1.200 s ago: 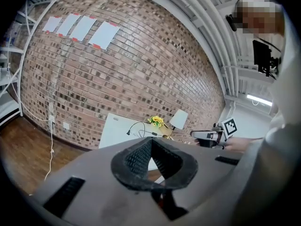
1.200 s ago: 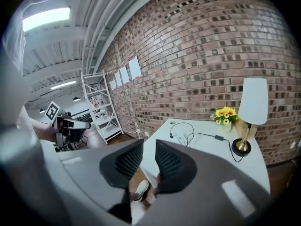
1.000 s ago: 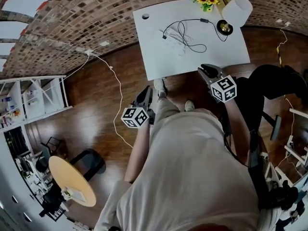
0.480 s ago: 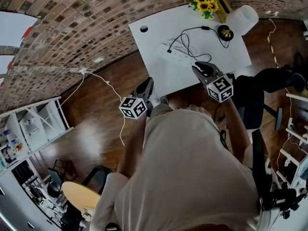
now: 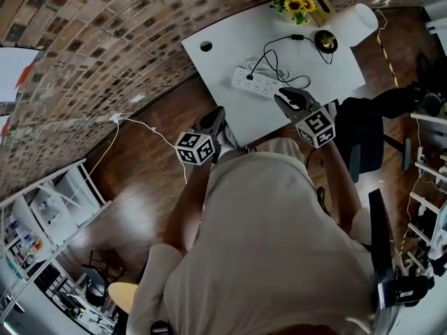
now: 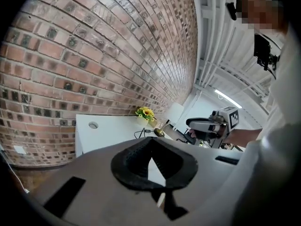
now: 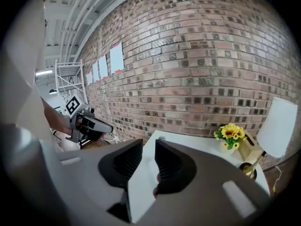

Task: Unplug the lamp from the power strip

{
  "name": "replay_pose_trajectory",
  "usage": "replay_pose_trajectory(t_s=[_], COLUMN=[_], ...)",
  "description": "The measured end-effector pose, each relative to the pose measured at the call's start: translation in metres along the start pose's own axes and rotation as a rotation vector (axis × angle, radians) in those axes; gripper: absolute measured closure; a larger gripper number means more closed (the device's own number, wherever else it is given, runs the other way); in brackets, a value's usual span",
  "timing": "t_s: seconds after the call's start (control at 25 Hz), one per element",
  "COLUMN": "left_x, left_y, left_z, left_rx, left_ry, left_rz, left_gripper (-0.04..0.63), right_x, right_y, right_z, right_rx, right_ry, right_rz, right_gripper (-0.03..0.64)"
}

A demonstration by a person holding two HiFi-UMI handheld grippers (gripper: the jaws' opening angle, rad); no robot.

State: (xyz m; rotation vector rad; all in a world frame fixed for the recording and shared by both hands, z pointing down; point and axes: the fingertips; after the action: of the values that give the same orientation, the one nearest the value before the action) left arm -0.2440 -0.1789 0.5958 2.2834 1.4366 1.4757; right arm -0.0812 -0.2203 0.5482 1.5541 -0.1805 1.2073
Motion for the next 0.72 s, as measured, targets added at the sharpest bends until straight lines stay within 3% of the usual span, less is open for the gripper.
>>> replay_pose_trajectory(t_s=[0.2,0.36,0.44,0.72], left_x=[-0.005,-0.011,-0.011,0.003], left_y=[0.008,0.023,0.033,0.077], left_z=[-0.023,-0.023,-0.022,-0.032], left_rx=[-0.015,0.033,0.043,0.007], left_ry=[0.037,0.020,0.031,0.044], left_rz=[-0.025,-0.045,-0.074,-0.191], left_gripper=[0.594,0.585,0.552,0.529], right_x=[-0.017,-0.018,-0.016,0.003], right_y=[0.004,0.008,0.012,0.042], right_z=[-0.005,0.003,0.009,0.035], right_rx=[0.000,0.022,0.023,-0.013], right_ry=[-0.014,-0.038,-0.030,0.011], right_rz=[0.020,-0.018,-0.029,-0.067], right_gripper=[0.531,0.531,0.531,0.531])
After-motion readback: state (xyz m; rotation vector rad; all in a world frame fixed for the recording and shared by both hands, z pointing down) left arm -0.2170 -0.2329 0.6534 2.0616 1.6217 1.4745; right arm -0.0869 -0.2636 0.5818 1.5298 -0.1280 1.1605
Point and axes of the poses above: the fingertips, and each gripper's own axes: y forward along the fingers, z to its right, x out of its underside, and after that the axes turned 10 degrees about -z, right-handed
